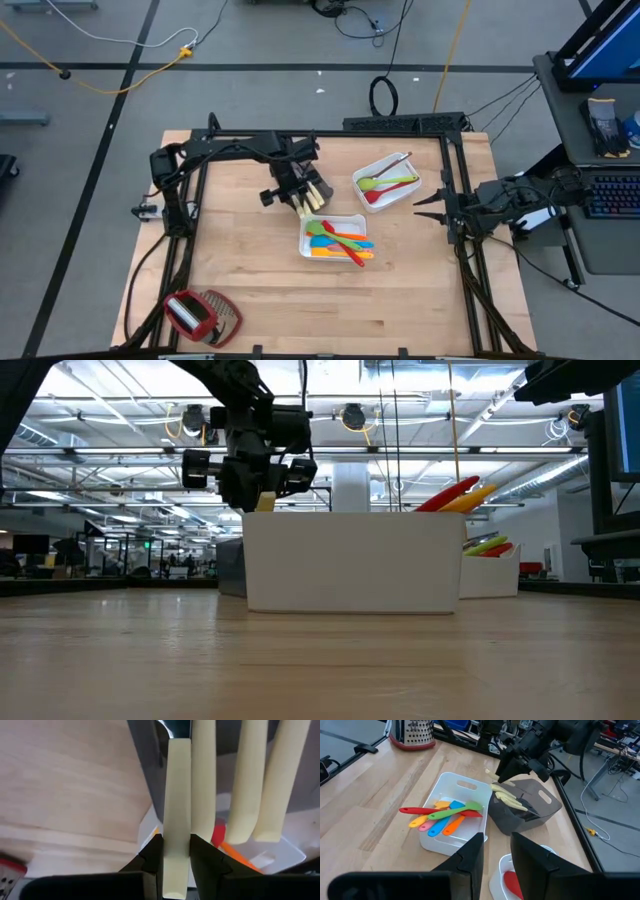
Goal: Pick & Place Kitchen Items
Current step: Put the yellow knife into the black bin, then return to Home position
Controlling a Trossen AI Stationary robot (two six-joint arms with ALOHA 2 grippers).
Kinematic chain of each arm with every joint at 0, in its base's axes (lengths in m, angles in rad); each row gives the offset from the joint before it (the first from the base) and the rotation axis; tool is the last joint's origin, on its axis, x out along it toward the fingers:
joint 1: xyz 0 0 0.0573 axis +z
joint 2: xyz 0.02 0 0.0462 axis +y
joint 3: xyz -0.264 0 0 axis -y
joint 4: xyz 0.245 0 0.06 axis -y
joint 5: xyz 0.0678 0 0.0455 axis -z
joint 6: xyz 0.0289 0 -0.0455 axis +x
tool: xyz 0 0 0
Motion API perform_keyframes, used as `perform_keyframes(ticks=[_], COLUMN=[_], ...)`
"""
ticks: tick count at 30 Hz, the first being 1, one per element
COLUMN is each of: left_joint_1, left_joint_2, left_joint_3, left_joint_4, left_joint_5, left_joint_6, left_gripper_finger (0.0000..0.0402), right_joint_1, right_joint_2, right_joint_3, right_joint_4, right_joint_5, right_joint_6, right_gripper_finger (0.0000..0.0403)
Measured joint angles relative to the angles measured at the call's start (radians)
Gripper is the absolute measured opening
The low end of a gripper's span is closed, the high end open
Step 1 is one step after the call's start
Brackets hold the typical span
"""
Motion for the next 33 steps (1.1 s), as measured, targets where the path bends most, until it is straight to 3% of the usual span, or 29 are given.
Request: perform_keyframes(ticks=[8,20,26,29,33], left_joint_1=[0.0,0.001,-0.011,-0.042,-0.088], left_joint_2=[0.0,0.0,-0.004,-0.03,-0.103], left_joint_3=[0.0,0.002,0.056,0.102,0.136], left_joint_4=[0.017,0.052,0.043,0.04,0.043], left_joint_5=[-0.03,-0.069,0.019,-0.02,-0.177], left_joint_6=[0.01,0.057,0.206,0.242,0.261], left_gripper_finger=[0.0079,0.0185,0.0206,0.0207,0.0207], right_joint_1=[0.0,0.0,0.0,0.0,0.0], right_joint_2=[0.0,0.0,0.0,0.0,0.0], right_joint_3=[0.0,0.0,0.0,0.0,0.0], right_joint_4=[0.0,0.0,0.0,-0.001,-0.004], right_joint_5=[0.0,0.0,0.0,0.0,0.0], right_joint_6=[0.003,0.026,0.026,0.026,0.026], right_gripper_finger=[0.0089,0.0089,0.0089,0.0089,0.0089])
